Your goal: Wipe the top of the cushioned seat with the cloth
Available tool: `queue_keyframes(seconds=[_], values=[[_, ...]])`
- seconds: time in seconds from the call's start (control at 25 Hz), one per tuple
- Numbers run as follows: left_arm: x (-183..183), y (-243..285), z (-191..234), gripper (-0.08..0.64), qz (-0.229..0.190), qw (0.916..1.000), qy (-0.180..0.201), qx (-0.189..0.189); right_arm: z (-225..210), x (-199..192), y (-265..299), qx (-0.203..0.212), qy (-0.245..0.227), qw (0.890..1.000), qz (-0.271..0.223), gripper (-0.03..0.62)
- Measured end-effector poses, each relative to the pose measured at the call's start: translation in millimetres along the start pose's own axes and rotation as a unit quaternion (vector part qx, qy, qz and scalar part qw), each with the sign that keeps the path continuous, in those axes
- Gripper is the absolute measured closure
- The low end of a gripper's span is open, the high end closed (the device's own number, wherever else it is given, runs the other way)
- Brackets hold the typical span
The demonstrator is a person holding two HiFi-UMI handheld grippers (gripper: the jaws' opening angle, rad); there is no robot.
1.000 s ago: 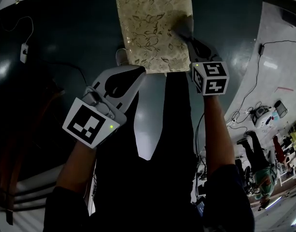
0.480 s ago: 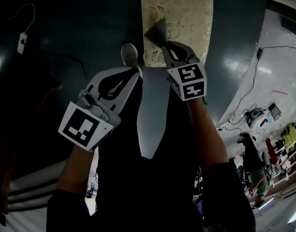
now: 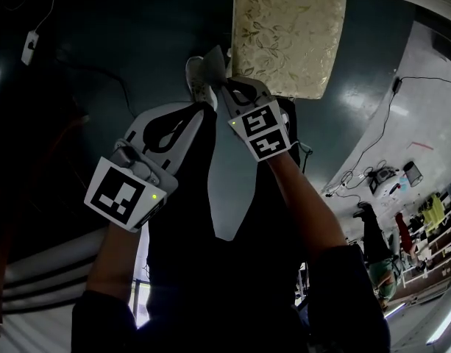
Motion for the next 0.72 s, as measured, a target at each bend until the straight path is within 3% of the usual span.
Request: queue_keyframes(seconds=[0.72], values=[[21.2, 80.8, -57.6, 0.552, 0.045, 0.9968, 0.044, -0.049, -73.7, -61.7, -66.2, -0.046, 0.07, 0.996, -0.021, 0.553]])
Point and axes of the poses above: the fingertips, and each gripper's own axes: y forward along the fingers, z to its left, x out of its top, the point moved 9 cm from there along -y, backward along the fingers
